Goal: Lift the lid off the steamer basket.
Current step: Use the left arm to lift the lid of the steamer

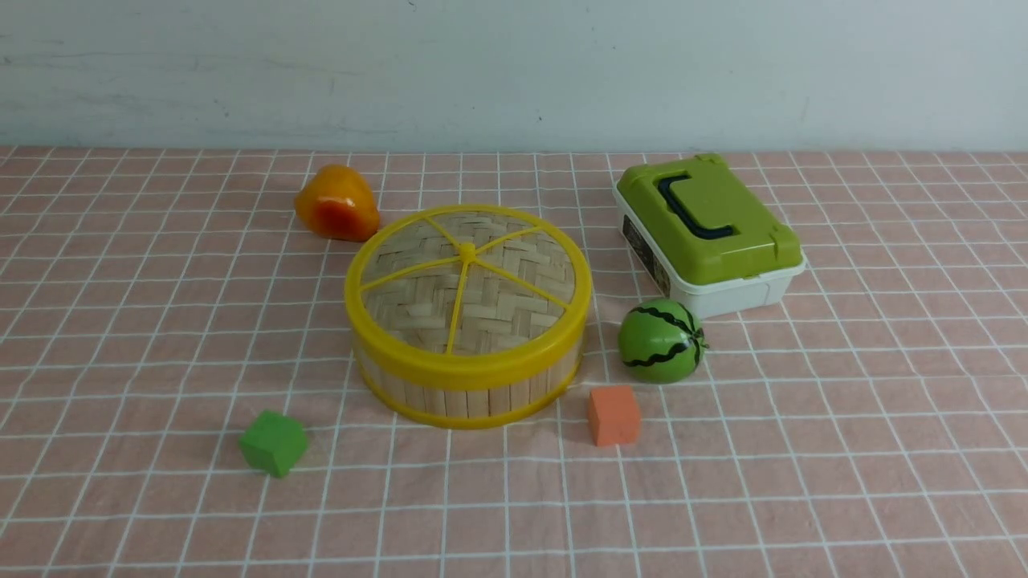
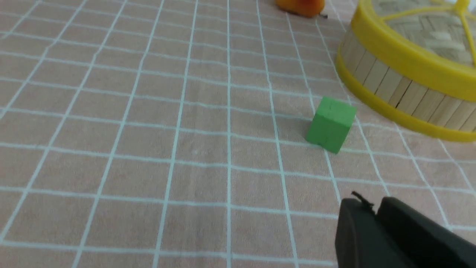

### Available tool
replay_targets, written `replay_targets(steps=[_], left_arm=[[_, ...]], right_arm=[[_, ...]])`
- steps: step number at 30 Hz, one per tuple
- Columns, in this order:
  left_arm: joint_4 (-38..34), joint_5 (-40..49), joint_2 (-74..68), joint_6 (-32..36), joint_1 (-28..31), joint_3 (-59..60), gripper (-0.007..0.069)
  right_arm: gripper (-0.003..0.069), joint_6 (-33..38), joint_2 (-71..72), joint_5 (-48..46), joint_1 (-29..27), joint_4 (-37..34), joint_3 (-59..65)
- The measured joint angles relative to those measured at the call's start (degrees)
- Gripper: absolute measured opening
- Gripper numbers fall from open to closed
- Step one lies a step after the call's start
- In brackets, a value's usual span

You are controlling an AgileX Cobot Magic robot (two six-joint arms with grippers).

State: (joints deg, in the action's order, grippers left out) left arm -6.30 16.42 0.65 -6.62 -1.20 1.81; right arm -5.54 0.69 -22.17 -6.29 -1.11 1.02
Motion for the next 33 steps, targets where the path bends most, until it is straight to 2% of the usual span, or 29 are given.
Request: replay_targets(steps=[4, 7, 8, 9, 13, 18, 22, 26, 27, 30, 32, 33], left_arm=[[0.0, -9.8, 0.0, 0.0, 0.0, 0.0, 0.0072], [-0.1, -23.5, 0.0, 0.0, 0.0, 0.0, 0.0076], [-0.1, -25.1, 0.0, 0.0, 0.0, 0.0, 0.0076], [-0.2, -32.1, 0.0, 0.0, 0.0, 0.0, 0.0079], [-0.3, -42.5, 0.0, -0.7, 0.0, 0.0, 0.0083], [-0.4, -55.9, 0.0, -8.4, 0.0, 0.0, 0.0085], [-0.7, -53.6, 0.0, -11.9, 0.0, -2.0, 0.0086], [-0.7, -38.6, -0.8, -11.2, 0.0, -12.1, 0.0078], [-0.7, -31.4, -3.5, -9.9, 0.0, -16.8, 0.0054], [-0.6, -21.0, -9.4, -7.9, 0.0, -24.6, 0.0006], [-0.6, -9.5, -17.7, -6.2, 0.0, -32.6, -0.0013], [-0.6, -8.6, -18.4, -6.0, 0.0, -33.8, -0.0013]], right_arm=[[0.0241, 0.0, 0.0, 0.0, 0.0, 0.0, 0.0], [0.0241, 0.0, 0.0, 0.0, 0.0, 0.0, 0.0], [0.0241, 0.0, 0.0, 0.0, 0.0, 0.0, 0.0], [0.0241, 0.0, 0.0, 0.0, 0.0, 0.0, 0.0], [0.0241, 0.0, 0.0, 0.0, 0.0, 0.0, 0.0], [0.0241, 0.0, 0.0, 0.0, 0.0, 0.0, 0.0], [0.0241, 0.0, 0.0, 0.0, 0.0, 0.0, 0.0], [0.0241, 0.0, 0.0, 0.0, 0.0, 0.0, 0.0], [0.0241, 0.0, 0.0, 0.0, 0.0, 0.0, 0.0], [0.0241, 0.0, 0.0, 0.0, 0.0, 0.0, 0.0], [0.0241, 0.0, 0.0, 0.0, 0.0, 0.0, 0.0], [0.0241, 0.0, 0.0, 0.0, 0.0, 0.0, 0.0]])
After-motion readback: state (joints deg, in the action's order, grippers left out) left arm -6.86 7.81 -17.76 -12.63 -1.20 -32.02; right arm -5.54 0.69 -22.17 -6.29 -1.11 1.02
